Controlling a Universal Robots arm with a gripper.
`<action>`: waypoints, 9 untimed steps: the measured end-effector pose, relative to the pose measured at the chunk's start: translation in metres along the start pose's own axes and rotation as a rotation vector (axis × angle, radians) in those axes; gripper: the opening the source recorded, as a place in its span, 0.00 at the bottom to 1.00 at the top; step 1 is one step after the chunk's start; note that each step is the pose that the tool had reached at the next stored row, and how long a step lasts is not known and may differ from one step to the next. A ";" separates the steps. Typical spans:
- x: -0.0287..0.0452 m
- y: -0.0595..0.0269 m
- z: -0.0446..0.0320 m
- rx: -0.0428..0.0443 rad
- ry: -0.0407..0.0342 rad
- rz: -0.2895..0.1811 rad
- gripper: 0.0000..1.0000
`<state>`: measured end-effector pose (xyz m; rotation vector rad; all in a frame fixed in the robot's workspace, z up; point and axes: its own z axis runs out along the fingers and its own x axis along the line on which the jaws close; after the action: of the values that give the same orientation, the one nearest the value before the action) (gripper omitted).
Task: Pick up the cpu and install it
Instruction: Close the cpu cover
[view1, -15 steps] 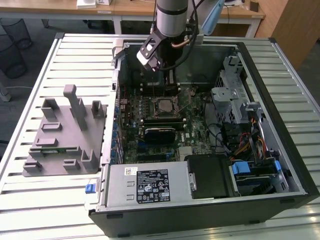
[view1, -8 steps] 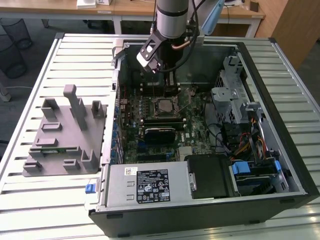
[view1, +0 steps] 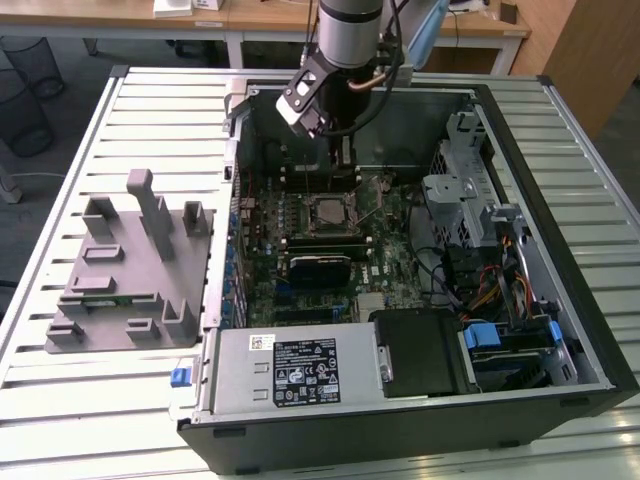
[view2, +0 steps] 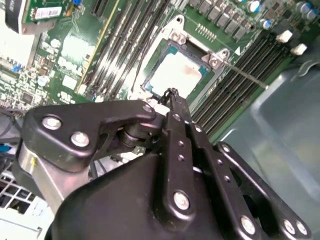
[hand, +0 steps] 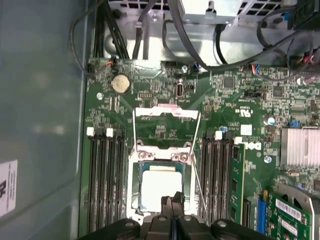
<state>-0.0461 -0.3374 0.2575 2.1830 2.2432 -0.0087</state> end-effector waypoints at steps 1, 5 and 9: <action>-0.0001 0.0036 0.0000 0.0076 0.0004 0.000 0.11; -0.0005 0.0148 0.0003 0.0217 0.0008 0.000 0.11; -0.0005 0.0170 -0.0023 0.0219 0.0026 -0.002 0.11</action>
<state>-0.0291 -0.3374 0.2598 2.1929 2.2572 -0.0306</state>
